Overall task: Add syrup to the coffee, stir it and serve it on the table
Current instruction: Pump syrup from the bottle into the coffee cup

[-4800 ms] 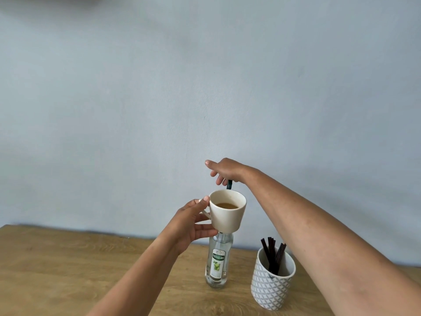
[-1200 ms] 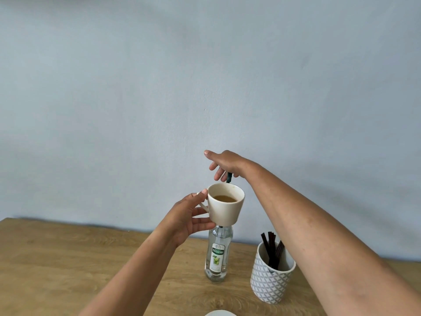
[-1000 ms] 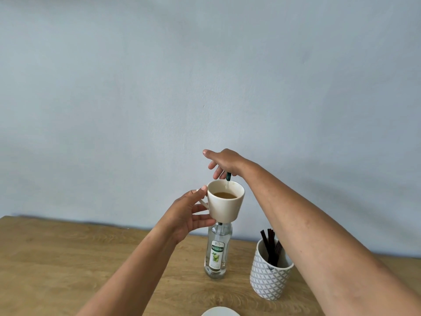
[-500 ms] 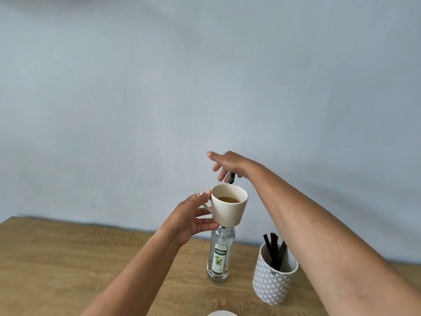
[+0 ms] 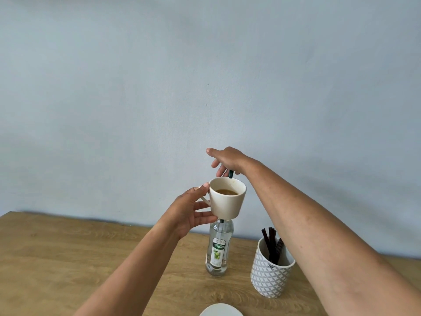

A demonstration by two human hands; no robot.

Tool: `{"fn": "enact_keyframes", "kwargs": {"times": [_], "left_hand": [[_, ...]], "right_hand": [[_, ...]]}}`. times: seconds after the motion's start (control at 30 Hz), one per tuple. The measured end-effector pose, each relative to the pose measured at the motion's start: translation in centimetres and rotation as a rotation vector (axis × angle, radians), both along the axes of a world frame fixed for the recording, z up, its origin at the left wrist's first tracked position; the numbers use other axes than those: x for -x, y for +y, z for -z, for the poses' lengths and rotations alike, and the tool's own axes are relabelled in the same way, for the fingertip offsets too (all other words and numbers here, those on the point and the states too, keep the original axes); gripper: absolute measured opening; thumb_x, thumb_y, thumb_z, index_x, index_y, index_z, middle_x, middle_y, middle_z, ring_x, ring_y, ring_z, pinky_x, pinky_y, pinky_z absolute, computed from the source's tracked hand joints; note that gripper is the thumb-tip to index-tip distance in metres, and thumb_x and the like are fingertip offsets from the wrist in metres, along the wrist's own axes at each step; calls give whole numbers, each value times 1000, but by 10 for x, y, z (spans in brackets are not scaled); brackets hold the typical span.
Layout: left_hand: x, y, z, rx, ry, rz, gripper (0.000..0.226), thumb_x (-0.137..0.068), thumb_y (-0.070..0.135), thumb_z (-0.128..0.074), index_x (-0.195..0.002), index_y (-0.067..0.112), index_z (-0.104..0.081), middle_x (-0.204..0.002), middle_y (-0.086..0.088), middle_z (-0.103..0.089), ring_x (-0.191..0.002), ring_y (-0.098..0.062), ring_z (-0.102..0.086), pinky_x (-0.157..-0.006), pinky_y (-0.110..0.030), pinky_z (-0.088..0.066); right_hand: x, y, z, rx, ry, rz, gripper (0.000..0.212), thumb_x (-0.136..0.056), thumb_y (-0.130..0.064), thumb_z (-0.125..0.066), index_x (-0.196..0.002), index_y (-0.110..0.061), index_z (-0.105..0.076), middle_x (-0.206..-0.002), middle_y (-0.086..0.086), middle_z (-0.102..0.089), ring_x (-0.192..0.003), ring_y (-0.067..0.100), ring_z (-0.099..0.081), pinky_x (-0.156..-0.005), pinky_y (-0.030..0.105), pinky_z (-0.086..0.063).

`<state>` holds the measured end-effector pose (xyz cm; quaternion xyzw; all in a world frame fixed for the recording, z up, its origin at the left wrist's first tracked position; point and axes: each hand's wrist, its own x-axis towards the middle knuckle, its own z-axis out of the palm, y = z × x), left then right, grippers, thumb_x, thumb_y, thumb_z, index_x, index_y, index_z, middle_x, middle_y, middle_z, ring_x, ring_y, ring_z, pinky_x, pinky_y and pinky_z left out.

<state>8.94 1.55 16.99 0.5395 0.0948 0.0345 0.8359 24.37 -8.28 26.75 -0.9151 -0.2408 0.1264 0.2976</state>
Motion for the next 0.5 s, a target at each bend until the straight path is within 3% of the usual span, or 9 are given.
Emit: {"fn": "enact_keyframes", "kwargs": {"times": [0.3, 0.5], "left_hand": [[7, -3, 0, 12, 8, 1, 28, -85, 41, -74, -94, 15, -71, -109, -24, -66, -86, -40, -73, -71, -41, -62], [18, -4, 7, 16, 24, -8, 27, -86, 38, -73, -93, 13, -68, -105, -22, -67, -82, -37, -73, -65, -38, -61]], "right_hand": [[12, -4, -13, -15, 35, 10, 77, -86, -76, -29, -114, -14, -65, -101, 10, -74, -107, 34, -62, -100, 53, -38], [22, -19, -6, -370, 8, 89, 77, -92, -70, -26, -124, -9, -60, -100, 11, -68, -88, 22, -59, -75, 34, -37]]}}
